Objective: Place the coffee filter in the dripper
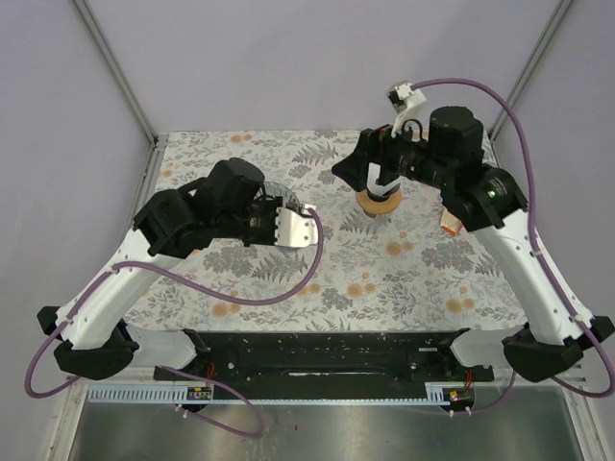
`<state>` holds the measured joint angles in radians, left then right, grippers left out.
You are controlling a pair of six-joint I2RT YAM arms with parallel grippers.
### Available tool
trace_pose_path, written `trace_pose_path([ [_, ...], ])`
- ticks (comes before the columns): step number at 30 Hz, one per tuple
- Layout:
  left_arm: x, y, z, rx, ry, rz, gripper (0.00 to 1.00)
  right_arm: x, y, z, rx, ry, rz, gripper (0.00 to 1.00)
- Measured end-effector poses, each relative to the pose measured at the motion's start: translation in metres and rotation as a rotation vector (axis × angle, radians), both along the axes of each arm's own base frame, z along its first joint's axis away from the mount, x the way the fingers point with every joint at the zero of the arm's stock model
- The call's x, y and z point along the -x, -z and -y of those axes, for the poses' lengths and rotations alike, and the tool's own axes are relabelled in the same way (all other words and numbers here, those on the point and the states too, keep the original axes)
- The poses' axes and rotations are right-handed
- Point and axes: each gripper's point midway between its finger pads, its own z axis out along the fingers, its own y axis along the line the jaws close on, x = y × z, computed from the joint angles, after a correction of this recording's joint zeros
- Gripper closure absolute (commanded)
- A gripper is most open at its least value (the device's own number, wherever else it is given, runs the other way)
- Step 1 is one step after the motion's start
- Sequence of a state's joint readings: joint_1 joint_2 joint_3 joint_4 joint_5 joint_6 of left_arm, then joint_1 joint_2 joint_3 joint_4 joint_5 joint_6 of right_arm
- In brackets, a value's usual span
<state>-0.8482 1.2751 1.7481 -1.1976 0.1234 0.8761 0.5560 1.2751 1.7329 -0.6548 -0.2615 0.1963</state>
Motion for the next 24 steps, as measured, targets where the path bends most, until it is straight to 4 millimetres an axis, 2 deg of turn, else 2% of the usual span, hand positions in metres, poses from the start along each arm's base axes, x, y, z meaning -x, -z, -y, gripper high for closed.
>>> trace_pose_path([
  [5,0.029,0.009,0.011,-0.004,0.081,-0.078,1.0,-0.004,0.035,-0.043,-0.036,-0.169,-0.178,0.14],
  [12,0.035,0.01,0.012,0.0,0.09,-0.105,1.0,-0.001,0.069,-0.086,-0.075,-0.319,-0.352,0.17],
  [18,0.036,0.01,0.015,-0.003,0.099,-0.106,1.0,0.021,0.094,-0.125,-0.065,-0.468,-0.45,0.3],
  [21,0.036,0.011,0.015,-0.005,0.099,-0.108,1.0,0.024,0.111,-0.133,-0.053,-0.497,-0.507,0.45],
  [24,0.036,0.01,0.015,-0.005,0.099,-0.107,1.0,0.028,0.119,-0.134,-0.053,-0.514,-0.543,0.77],
])
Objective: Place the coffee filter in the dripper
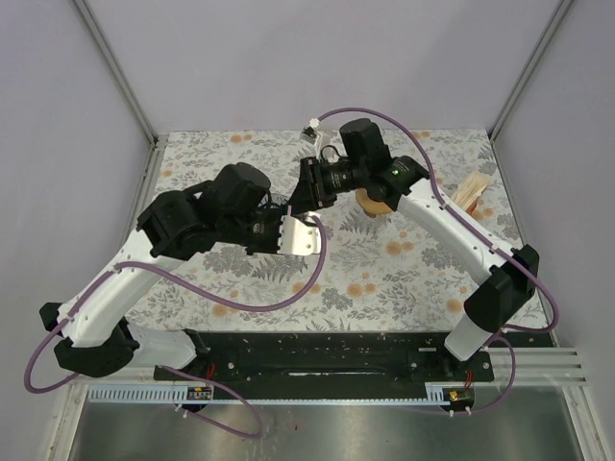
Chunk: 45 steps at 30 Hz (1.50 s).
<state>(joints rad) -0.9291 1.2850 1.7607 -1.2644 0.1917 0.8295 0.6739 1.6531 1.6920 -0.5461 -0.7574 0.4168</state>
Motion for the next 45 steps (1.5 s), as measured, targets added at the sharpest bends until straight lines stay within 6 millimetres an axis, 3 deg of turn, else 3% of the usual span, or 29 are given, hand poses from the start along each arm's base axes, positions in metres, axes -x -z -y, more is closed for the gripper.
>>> trace_pose_path([
  [3,0.001,0.0,-0.001,-0.002,0.001,-0.003,1.0,0.002,0.004,0.0,-0.004,-0.007,-0.023,0.99],
  [9,0.003,0.001,-0.003,-0.011,-0.001,-0.008,1.0,0.003,0.005,0.001,-0.017,0.008,-0.095,1.0],
  [10,0.003,0.001,-0.003,-0.01,-0.006,-0.01,0.92,0.003,0.006,0.001,-0.015,0.011,-0.098,1.0],
  [11,0.002,0.001,-0.003,-0.009,-0.012,-0.011,0.75,0.002,0.005,0.001,-0.013,0.017,-0.096,1.0],
  [12,0.001,0.001,-0.003,-0.007,-0.023,-0.007,0.48,0.001,0.005,0.002,-0.011,0.029,-0.088,1.0],
  [13,-0.001,0.002,-0.003,-0.005,-0.041,-0.004,0.3,-0.001,0.003,0.003,-0.01,0.042,-0.075,1.0],
  [16,-0.024,0.001,0.0,0.027,-0.162,0.053,0.08,-0.01,0.002,0.01,0.023,0.098,0.015,1.0],
  [17,-0.027,0.001,0.0,0.03,-0.169,0.062,0.06,-0.014,0.004,0.012,0.04,0.124,0.044,1.0],
  [24,-0.076,-0.019,-0.017,0.241,-0.497,0.078,0.03,-0.053,0.016,0.023,0.164,0.269,0.164,1.0],
  [27,-0.107,-0.039,-0.049,0.421,-0.716,0.059,0.03,-0.075,0.022,0.018,0.203,0.304,0.195,1.0],
  [30,-0.134,-0.043,-0.092,0.578,-0.949,0.023,0.07,-0.095,0.037,0.012,0.239,0.32,0.192,1.0],
  [33,-0.154,-0.024,-0.126,0.676,-1.144,-0.053,0.11,-0.111,0.061,0.007,0.283,0.325,0.171,1.0],
  [36,-0.17,0.012,-0.136,0.702,-1.256,-0.173,0.16,-0.122,0.086,0.007,0.33,0.331,0.147,1.0],
  [41,-0.181,0.077,-0.121,0.674,-1.316,-0.381,0.19,-0.132,0.115,0.008,0.38,0.327,0.11,1.0],
  [45,-0.178,0.097,-0.109,0.685,-1.308,-0.47,0.23,-0.134,0.127,0.009,0.388,0.315,0.084,1.0],
])
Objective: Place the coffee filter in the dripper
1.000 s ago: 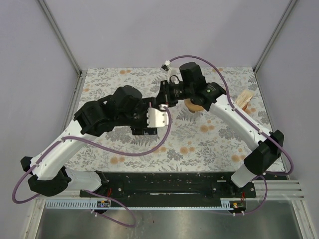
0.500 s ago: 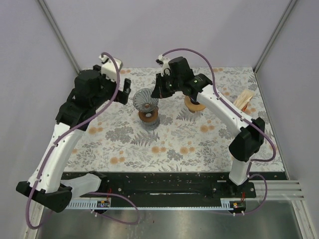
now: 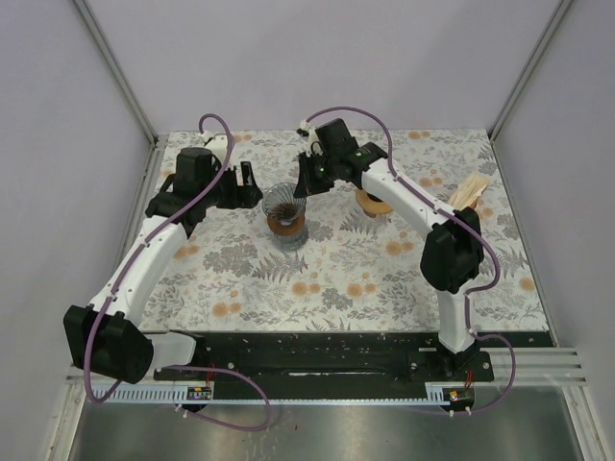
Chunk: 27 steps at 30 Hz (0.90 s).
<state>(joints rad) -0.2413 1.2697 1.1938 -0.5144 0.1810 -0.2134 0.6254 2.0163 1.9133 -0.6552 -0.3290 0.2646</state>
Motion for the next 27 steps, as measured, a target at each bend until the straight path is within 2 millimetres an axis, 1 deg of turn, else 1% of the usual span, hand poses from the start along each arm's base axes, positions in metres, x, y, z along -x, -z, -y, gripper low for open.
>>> trace_pose_path([
  [9,-0.007,0.013,0.007,0.065,-0.022,-0.004,0.37,-0.004,0.015,-0.002,-0.027,-0.026,-0.048,1.0],
  [13,-0.011,0.026,0.011,0.08,-0.025,-0.034,0.45,-0.004,0.021,-0.004,-0.028,-0.038,-0.063,1.0],
  [15,-0.014,0.035,0.013,0.083,-0.025,-0.061,0.49,-0.003,0.022,-0.005,-0.032,-0.046,-0.065,1.0],
  [18,-0.016,0.049,0.015,0.085,-0.024,-0.097,0.52,-0.001,0.023,-0.006,-0.036,-0.058,-0.07,1.0],
  [21,-0.015,0.061,0.018,0.088,-0.018,-0.133,0.59,-0.001,0.026,-0.006,-0.035,-0.064,-0.069,1.0],
  [22,-0.015,0.063,0.019,0.092,-0.014,-0.14,0.63,-0.001,0.026,-0.007,-0.039,-0.068,-0.069,1.0],
  [26,-0.014,0.064,0.025,0.117,0.01,-0.147,0.71,-0.001,0.028,-0.007,-0.044,-0.073,-0.069,1.0],
  [27,-0.015,0.064,0.027,0.122,0.015,-0.148,0.74,0.0,0.027,-0.008,-0.046,-0.074,-0.068,1.0],
])
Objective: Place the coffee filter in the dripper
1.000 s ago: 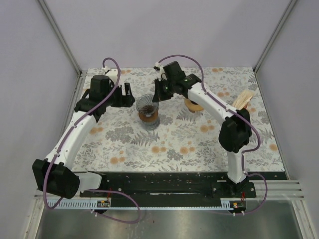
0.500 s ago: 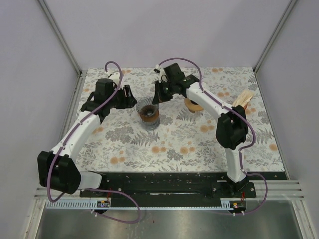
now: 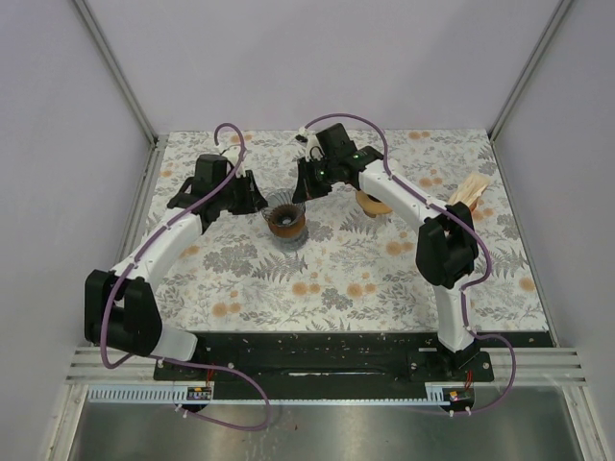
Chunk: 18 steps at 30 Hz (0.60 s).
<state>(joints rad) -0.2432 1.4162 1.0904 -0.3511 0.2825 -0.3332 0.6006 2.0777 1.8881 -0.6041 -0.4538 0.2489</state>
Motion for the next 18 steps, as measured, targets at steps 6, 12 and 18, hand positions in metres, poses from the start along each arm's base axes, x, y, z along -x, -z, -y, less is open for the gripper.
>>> trace_pose_path([
  [6,-0.001,0.004,0.01,0.03,0.035,-0.01,0.94,-0.001,0.002,0.0,0.001,-0.005,0.006,1.0],
  [12,-0.003,0.006,0.011,0.04,0.035,-0.008,1.0,-0.001,0.004,0.001,0.002,-0.002,0.004,1.0],
  [18,-0.005,0.011,0.012,0.044,0.036,0.003,1.0,-0.003,0.01,0.003,0.006,0.005,0.004,1.0],
])
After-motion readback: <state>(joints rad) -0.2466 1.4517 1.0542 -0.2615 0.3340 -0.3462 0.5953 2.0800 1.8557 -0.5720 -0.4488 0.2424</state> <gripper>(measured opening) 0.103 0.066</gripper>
